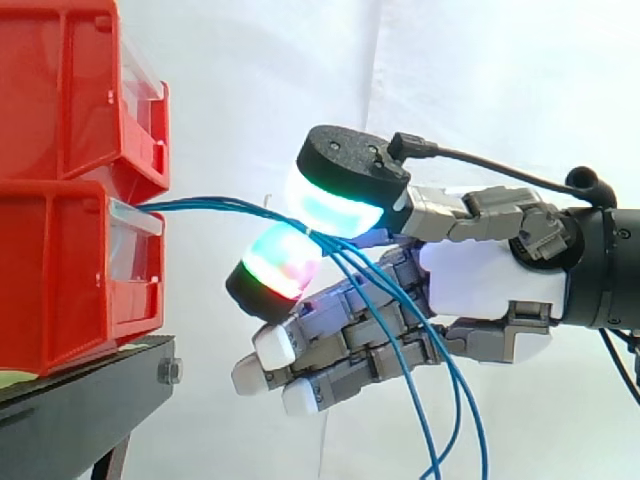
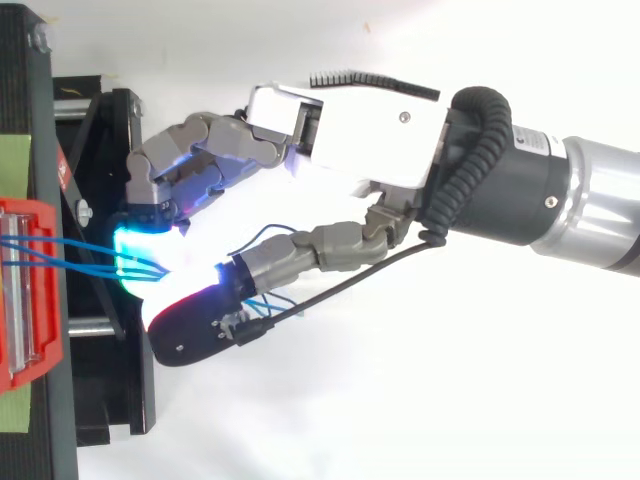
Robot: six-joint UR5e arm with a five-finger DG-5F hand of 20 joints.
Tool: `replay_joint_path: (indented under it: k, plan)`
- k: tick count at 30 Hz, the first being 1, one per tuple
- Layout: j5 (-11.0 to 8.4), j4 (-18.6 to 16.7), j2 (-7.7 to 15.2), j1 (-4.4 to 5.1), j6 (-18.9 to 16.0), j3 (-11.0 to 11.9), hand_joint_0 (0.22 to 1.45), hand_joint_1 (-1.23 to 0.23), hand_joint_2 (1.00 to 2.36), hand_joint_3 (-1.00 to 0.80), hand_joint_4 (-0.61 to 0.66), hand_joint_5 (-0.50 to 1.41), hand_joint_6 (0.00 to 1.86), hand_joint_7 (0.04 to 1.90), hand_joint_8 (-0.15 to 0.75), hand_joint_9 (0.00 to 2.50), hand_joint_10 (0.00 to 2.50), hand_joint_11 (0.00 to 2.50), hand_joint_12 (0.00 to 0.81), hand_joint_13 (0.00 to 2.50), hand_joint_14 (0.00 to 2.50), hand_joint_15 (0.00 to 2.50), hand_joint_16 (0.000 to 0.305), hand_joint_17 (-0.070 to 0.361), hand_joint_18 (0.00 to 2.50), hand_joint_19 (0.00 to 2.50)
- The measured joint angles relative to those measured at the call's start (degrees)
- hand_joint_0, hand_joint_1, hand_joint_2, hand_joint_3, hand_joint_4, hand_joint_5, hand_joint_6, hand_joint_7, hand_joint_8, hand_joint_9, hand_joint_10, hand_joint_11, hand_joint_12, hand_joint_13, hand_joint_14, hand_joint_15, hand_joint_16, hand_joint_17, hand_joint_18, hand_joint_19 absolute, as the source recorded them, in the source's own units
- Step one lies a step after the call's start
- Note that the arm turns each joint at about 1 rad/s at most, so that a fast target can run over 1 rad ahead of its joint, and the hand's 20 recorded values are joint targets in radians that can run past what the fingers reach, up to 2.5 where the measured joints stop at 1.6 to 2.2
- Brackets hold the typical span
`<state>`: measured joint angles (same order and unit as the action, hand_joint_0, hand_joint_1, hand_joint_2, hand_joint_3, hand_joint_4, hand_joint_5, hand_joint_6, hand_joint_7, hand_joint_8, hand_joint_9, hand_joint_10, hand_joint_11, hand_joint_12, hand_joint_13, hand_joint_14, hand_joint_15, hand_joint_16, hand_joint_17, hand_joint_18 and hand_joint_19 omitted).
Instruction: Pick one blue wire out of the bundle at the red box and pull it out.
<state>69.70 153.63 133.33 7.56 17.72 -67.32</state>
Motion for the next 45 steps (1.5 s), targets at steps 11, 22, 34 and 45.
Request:
replay_joint_path:
  k: [11, 22, 34, 45]
  plan:
    - [0.00, 0.00, 0.00, 0.00, -0.12, -0.03, 0.73, -0.91, 1.02, -0.18, 0.06, -0.21, 0.92, 1.19, 0.290, 0.70, 0.01, 0.52, 0.420, 0.54, 0.01, 0.22, 0.059, 0.133, 0.53, 0.23]
    - [-0.04, -0.04, -0.01, -0.01, 0.02, 0.00, 0.73, -0.93, 1.00, -0.49, 0.03, -0.21, 0.85, 1.04, 0.260, 0.66, 0.01, 0.48, 0.405, 0.50, 0.01, 0.19, 0.057, 0.128, 0.53, 0.21]
    - [0.00, 0.00, -0.01, 0.00, 0.02, -0.02, 0.53, -0.57, 1.00, -0.50, 0.06, -0.16, 0.79, 1.09, 0.281, 0.75, 0.01, 0.49, 0.420, 0.50, 0.01, 0.26, 0.059, 0.134, 0.44, 0.35]
    - [0.00, -0.31, 0.00, 0.00, 0.17, -0.01, 0.59, -0.78, 1.02, -0.10, 0.05, -0.19, 0.89, 1.14, 0.305, 0.75, 0.01, 0.55, 0.430, 0.54, 0.01, 0.26, 0.061, 0.136, 0.50, 0.32]
